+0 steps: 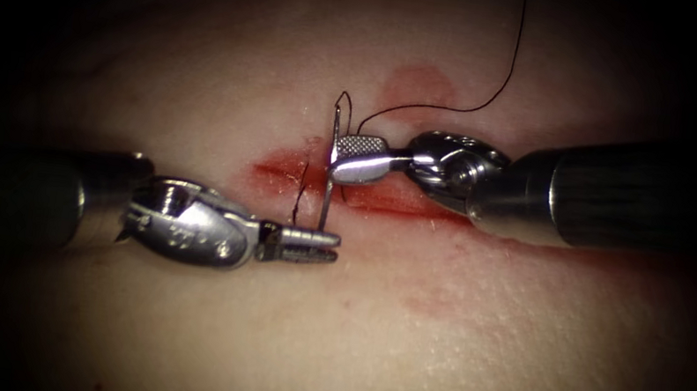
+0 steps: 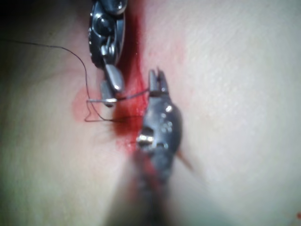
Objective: Wound Closure
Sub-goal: Pass the needle to the right gripper.
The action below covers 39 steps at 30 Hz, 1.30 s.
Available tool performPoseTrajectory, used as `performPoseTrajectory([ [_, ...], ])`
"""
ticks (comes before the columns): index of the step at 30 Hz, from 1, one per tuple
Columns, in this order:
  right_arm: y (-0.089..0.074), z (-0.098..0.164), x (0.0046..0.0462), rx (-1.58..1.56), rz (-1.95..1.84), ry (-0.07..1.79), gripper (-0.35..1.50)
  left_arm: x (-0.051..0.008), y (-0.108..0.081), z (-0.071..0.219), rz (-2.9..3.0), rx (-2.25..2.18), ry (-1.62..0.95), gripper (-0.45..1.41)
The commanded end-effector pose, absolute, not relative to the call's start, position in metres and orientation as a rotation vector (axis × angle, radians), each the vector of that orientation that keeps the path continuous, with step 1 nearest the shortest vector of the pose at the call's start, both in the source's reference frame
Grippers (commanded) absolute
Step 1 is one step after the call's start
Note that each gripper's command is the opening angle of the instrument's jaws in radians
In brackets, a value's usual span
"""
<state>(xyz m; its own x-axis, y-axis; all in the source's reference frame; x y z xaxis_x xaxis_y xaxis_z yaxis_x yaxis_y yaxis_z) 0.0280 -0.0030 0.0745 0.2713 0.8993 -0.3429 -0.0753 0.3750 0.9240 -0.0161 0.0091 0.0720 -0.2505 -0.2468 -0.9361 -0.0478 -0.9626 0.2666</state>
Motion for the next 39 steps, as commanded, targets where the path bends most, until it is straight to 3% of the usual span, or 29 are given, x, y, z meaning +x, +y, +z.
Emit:
performPoseTrajectory([
  [1, -0.0033, 0.0751, 0.0286, 0.96, 0.814, 1.091, 1.14, -0.0167, 0.0089, 0.0727, -2.361, 1.844, -0.362, -0.35],
  [29, -0.0039, 0.0755, 0.0298, 0.977, 0.813, 1.077, 1.08, -0.0173, 0.0087, 0.0727, -2.357, 1.818, -0.37, -0.35],
  [32, -0.0039, 0.0755, 0.0297, 0.999, 0.791, 1.073, 0.77, -0.0173, 0.0087, 0.0727, -2.357, 1.818, -0.37, -0.35],
  [35, -0.0039, 0.0755, 0.0296, 1.01, 0.778, 1.075, -0.27, -0.0173, 0.0086, 0.0727, -2.357, 1.817, -0.372, -0.35],
  [36, -0.0039, 0.0755, 0.0296, 1.011, 0.778, 1.075, -0.35, -0.0173, 0.0086, 0.0728, -2.358, 1.813, -0.369, -0.35],
  [39, -0.0038, 0.0755, 0.0296, 0.999, 0.783, 1.062, -0.35, -0.0173, 0.0083, 0.0728, -2.358, 1.811, -0.372, -0.35],
])
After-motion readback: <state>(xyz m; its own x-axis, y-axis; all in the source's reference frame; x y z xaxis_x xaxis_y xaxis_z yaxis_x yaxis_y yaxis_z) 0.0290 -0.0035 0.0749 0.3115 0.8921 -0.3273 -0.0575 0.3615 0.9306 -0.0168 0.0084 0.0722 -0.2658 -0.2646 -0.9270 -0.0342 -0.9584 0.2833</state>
